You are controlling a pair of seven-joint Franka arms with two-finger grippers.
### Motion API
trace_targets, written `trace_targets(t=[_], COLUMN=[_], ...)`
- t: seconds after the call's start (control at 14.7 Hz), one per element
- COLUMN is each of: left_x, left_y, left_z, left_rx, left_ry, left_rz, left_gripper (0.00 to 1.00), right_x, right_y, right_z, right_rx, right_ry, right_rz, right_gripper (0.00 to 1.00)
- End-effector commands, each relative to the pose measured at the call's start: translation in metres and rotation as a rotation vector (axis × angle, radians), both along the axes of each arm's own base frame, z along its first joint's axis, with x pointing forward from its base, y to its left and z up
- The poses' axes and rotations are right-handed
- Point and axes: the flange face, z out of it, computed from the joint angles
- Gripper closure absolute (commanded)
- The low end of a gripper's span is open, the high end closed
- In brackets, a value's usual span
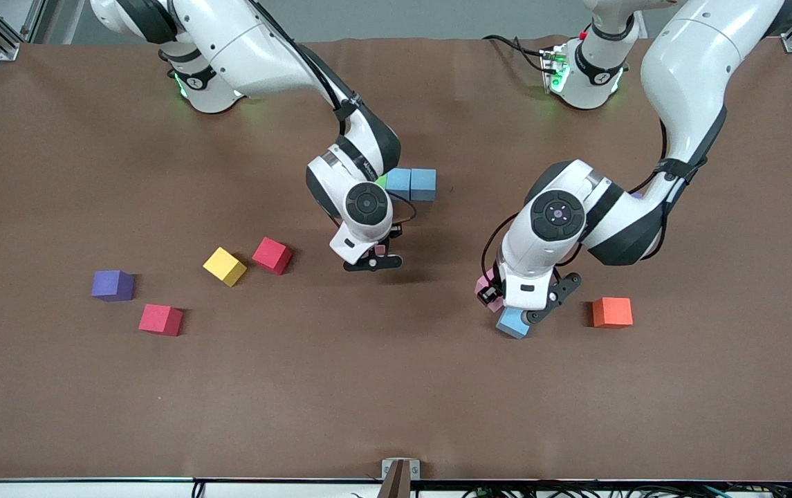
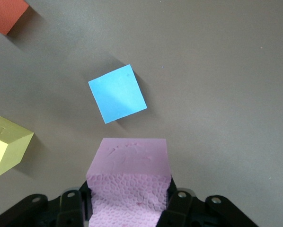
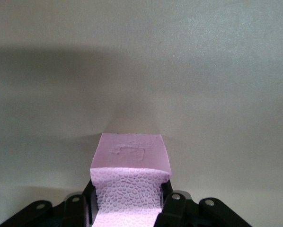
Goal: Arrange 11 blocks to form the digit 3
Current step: 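Lower the pink cube below the other pink cube with the right gripper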
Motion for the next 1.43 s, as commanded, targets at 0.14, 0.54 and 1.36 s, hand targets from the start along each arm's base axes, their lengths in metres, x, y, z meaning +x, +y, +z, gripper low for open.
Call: trace_targets(t=[0.14,0.54,1.36], left_x=[-0.006,-0.005,-0.008], left_y=[-0.002,-0.001,-0.002], left_z=[0.01,0.01,0.013], left_rx=[0.015,0.016,0.02], left_ry=[-0.003,-0.002,0.007], left_rz=[0.008,0.01,0.005], left_gripper=[0.81,0.81,0.81], right_x=[-0.01,-0.014,-0.018], right_y=[-0.006,-0.009,-0.014], right_z=[-0.009,-0.015,-0.021], right_rx=[-0.014,-0.024,-0.033], right_ry=[0.012,0.025,0.036], right_rz=[0.002,-0.009,-0.018], right_gripper=[0.58,0.58,0.57])
